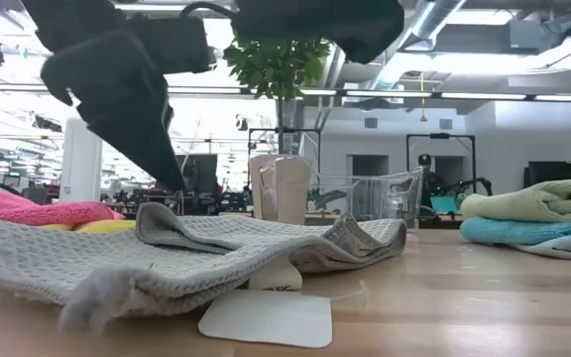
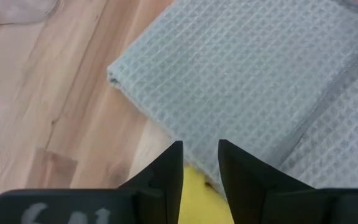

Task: Fold microfiber towels
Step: Fold the gray microfiber cloth

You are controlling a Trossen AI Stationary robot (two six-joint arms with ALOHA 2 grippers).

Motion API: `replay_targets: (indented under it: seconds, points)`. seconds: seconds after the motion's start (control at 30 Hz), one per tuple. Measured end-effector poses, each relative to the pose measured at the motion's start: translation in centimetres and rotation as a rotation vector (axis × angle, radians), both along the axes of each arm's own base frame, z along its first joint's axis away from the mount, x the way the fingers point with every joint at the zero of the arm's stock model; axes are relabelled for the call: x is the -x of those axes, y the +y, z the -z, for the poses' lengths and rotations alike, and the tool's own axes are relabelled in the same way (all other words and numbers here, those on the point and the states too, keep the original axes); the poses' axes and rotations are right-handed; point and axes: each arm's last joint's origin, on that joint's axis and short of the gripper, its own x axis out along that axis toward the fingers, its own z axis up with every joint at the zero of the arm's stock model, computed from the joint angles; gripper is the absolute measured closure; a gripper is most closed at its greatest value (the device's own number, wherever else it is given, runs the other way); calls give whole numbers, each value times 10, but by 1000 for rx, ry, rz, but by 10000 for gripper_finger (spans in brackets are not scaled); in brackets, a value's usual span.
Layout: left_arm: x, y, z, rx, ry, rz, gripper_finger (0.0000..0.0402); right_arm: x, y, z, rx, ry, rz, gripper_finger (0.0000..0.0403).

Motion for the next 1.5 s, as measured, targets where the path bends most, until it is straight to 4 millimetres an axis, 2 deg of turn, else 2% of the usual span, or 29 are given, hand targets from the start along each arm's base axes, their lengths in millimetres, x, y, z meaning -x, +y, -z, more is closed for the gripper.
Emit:
replay_targets:
  seconds: [0.1,0.23,0.5,0.63,0.7,0.93,1.03,1.13,1.4,1.5]
  points:
    - [4,-2,-5,11,-1,14,308,-4,16,7,48,11,-118,268]
    - [9,-9,-11,9,-8,50,308,-6,29,21,104,27,-177,227]
    - [18,-23,-11,1,2,97,308,-35,49,58,121,65,-188,204]
    - [23,-28,-10,-12,11,113,308,-44,45,71,166,155,-119,205]
    - [24,-28,-10,-23,19,116,308,-47,41,74,122,199,-97,206]
    - [28,-28,-6,-40,39,113,308,-44,34,78,129,271,-49,206]
    - [29,-27,-4,-36,42,101,308,-43,31,79,157,276,-10,217]
    - [31,-26,-2,-33,51,94,308,-43,26,80,152,303,44,245]
    - [31,-26,-2,-30,52,93,308,-47,14,78,79,351,84,379]
    - [31,-26,-2,-29,52,94,308,-49,11,72,31,358,96,385]
